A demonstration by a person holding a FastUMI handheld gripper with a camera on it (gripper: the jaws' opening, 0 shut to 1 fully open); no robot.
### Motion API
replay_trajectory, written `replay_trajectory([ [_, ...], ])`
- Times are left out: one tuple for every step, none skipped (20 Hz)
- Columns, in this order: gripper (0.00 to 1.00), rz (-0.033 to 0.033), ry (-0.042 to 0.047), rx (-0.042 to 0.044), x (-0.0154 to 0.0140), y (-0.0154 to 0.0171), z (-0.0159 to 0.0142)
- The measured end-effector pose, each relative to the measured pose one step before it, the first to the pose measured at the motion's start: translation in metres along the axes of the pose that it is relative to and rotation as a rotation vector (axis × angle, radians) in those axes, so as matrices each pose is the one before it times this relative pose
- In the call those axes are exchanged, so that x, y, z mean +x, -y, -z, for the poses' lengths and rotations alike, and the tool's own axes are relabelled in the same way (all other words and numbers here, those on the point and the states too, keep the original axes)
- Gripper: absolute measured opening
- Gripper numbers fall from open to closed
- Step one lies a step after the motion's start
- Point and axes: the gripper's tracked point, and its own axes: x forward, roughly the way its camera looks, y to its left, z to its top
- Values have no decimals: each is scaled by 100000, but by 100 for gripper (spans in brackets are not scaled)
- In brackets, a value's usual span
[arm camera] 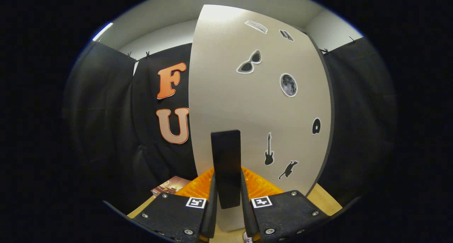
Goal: Open the shoe cabinet door, grab the shoes and put them into the shoe cabinet, then close the shoe cabinet door.
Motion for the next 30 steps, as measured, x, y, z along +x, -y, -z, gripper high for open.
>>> replay_trajectory([
  [32,36,-466,741,-1294,645,36],
  [32,381,217,916,-1284,764,-45],
  [32,368,-320,391,-1048,754,43],
  [32,131,32,506,-953,696,43],
  [32,246,-15,201,-895,633,147],
  [32,335,216,-266,-768,695,-61],
  [32,339,69,-492,-680,710,-25],
  [30,452,187,-687,-684,644,-45],
  [29,-23,777,-133,-405,569,-137],
  [28,-393,-499,-150,-501,445,114],
  [29,-28,203,699,-517,621,-23],
  [28,700,-415,326,-424,673,-8],
  [28,782,261,167,-424,708,-66],
  [28,384,-422,108,-466,597,44],
  [28,366,-277,319,-561,599,78],
  [28,1002,176,467,-561,902,-154],
  [28,1213,81,591,-554,1062,9],
  [28,1184,-82,814,-518,1084,-34],
  [28,1229,-21,812,-531,1312,-5],
  [28,1136,60,872,-452,1423,-115],
  [28,1217,234,937,-448,1383,-60],
  [28,1310,160,1146,-339,1468,-41],
  [28,1585,336,692,-270,1553,-124],
  [28,1867,213,152,79,1552,7],
  [28,2614,-1851,-1537,133,1555,640],
  [27,1944,-2396,-2493,345,1420,783],
  [27,185,-253,-1334,269,1244,505],
  [23,-308,2733,930,-163,1320,-728],
  [22,-2048,-675,530,-752,1338,-268],
  [22,-977,499,1120,-516,786,-612],
])
